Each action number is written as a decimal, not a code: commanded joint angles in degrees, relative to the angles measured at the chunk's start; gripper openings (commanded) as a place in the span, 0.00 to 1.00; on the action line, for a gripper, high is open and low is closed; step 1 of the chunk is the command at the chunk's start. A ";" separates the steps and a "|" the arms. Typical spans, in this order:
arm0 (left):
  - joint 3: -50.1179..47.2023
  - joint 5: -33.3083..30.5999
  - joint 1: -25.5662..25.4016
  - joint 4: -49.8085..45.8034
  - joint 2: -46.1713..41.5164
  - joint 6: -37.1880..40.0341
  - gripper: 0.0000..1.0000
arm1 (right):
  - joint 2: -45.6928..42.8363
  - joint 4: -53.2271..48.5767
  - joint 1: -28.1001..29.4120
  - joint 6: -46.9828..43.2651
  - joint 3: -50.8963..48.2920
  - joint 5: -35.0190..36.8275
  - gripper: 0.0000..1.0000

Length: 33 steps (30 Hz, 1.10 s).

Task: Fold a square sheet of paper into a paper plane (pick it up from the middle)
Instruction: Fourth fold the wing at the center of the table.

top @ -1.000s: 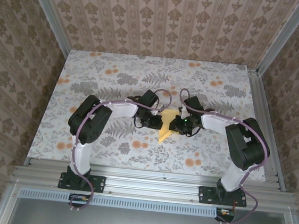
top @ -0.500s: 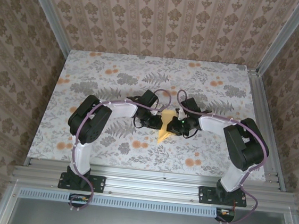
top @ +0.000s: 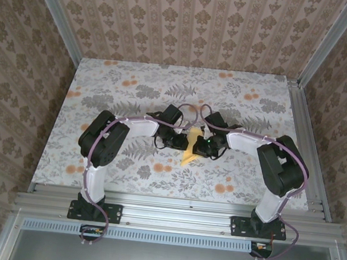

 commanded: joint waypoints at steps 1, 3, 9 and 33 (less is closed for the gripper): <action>-2.84 -1.88 -0.96 -1.12 3.91 0.67 0.14 | 1.38 -2.90 0.56 -1.01 2.17 0.84 0.12; -2.89 -1.90 -0.91 -1.06 3.97 0.71 0.14 | 1.37 -2.03 0.55 -0.45 2.23 -0.19 0.14; -3.14 -1.71 -0.86 -0.89 3.92 0.69 0.14 | 0.12 -0.93 0.47 0.77 2.17 -1.54 0.23; -3.11 -1.54 -0.47 -1.39 3.61 1.17 0.14 | -3.39 -1.26 -1.91 1.10 1.24 -4.00 0.15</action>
